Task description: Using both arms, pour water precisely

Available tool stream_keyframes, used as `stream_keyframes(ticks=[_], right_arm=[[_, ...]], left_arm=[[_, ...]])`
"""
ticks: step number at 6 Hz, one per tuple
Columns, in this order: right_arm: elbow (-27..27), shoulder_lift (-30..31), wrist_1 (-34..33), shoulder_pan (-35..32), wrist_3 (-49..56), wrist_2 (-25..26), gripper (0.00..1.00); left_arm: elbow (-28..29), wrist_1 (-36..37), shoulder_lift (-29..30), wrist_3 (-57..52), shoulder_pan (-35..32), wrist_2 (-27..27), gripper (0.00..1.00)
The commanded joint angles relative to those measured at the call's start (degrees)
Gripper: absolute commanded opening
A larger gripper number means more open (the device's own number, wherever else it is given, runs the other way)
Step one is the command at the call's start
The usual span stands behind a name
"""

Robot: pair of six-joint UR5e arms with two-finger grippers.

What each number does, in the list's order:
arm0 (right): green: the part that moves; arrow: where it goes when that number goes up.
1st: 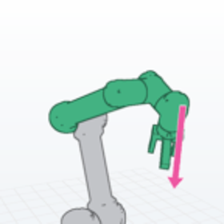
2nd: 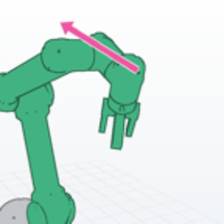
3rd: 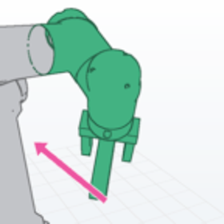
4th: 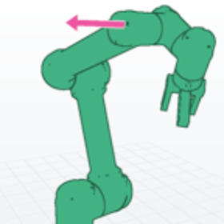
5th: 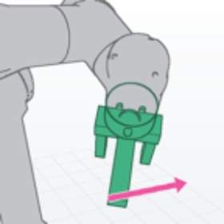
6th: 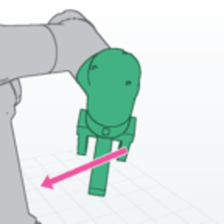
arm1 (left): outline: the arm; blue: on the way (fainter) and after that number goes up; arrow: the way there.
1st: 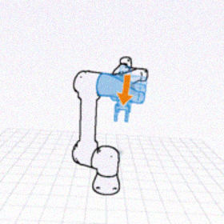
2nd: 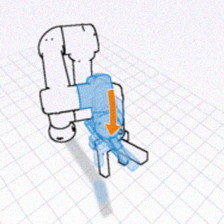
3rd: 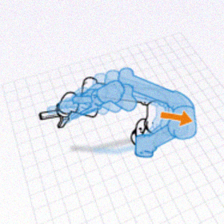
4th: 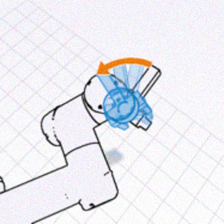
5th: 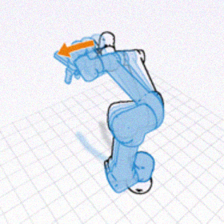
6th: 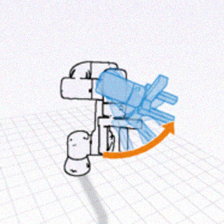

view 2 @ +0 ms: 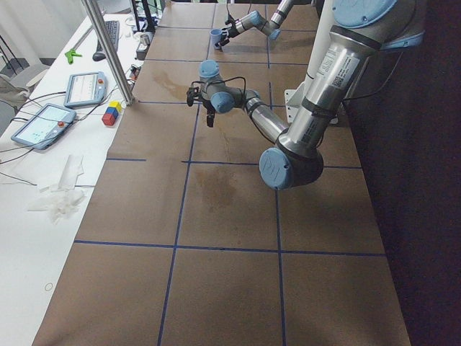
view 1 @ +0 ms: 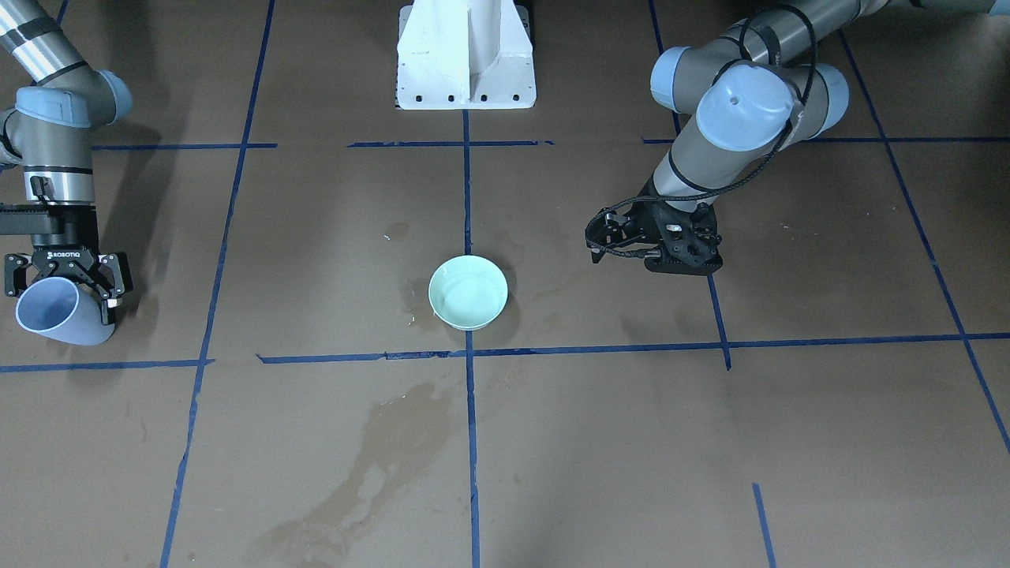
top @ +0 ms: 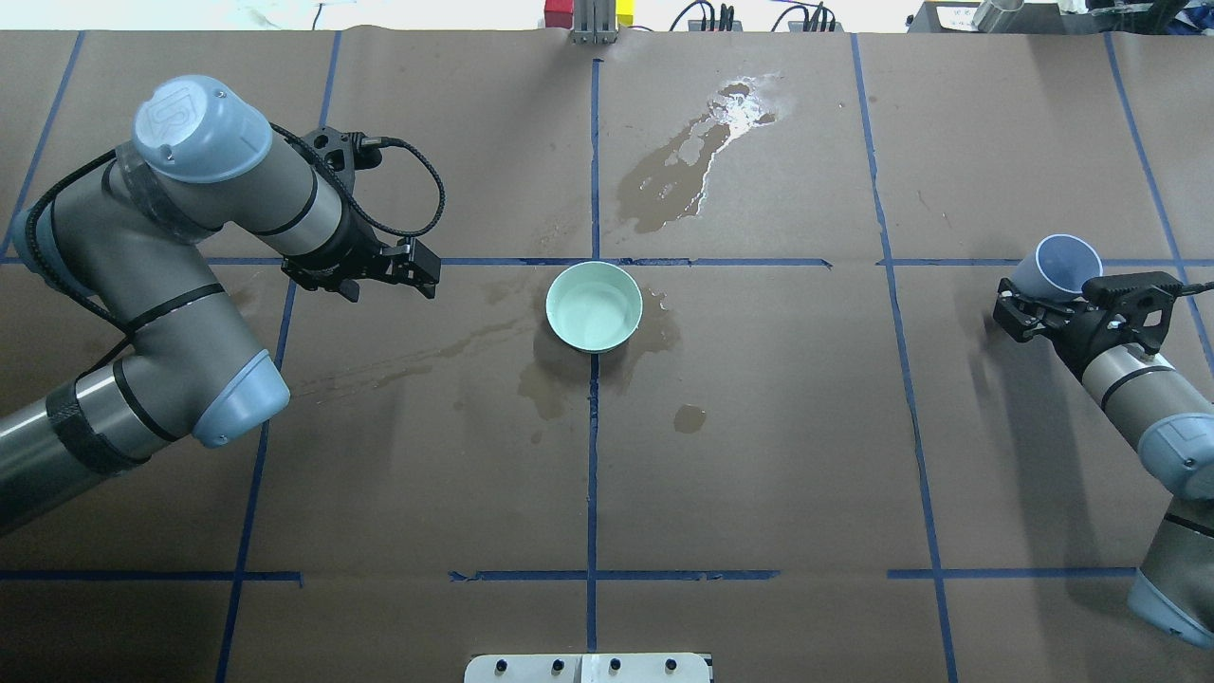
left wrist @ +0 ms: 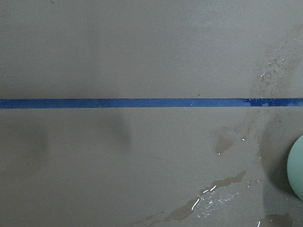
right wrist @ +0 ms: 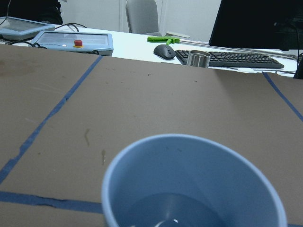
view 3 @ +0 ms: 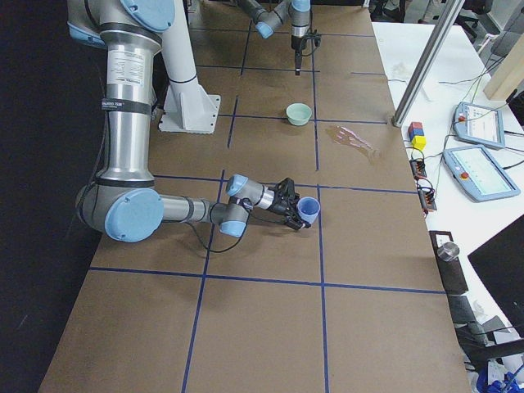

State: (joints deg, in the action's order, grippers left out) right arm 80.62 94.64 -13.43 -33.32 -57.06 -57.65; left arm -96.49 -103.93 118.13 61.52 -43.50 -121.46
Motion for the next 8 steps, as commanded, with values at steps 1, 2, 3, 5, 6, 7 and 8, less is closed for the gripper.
stream_keyframes(ticks=[1,2,3,5,6,7,8], right_arm=[[-0.03,-0.34,0.07,-0.07,0.11,-0.01,0.2],[0.67,-0.25,1.37,-0.34,0.28,-0.18,0.18],[2.94,-0.25,1.47,-1.12,6.11,-0.36,0.08],[9.25,-0.51,0.69,-2.27,19.88,-0.97,0.06],[11.64,-1.21,-1.15,-2.27,25.8,-1.06,0.07],[11.75,-6.0,-5.25,-2.36,25.86,-1.06,0.07],[12.36,-9.53,-10.25,-2.19,25.77,-0.97,0.06]], left_arm=[[-0.01,0.04,0.0,0.0,-0.01,0.0,1.0],[-0.01,0.04,0.0,0.0,-0.01,0.0,1.0],[-0.01,0.04,0.0,0.09,-0.01,0.0,1.0],[-0.1,0.04,0.09,0.17,0.08,0.0,1.0],[-0.1,0.04,0.17,0.26,0.08,0.0,1.0],[-0.1,0.04,0.26,0.26,0.08,0.0,1.0],[-0.1,0.04,0.26,0.26,0.08,0.0,1.0]])
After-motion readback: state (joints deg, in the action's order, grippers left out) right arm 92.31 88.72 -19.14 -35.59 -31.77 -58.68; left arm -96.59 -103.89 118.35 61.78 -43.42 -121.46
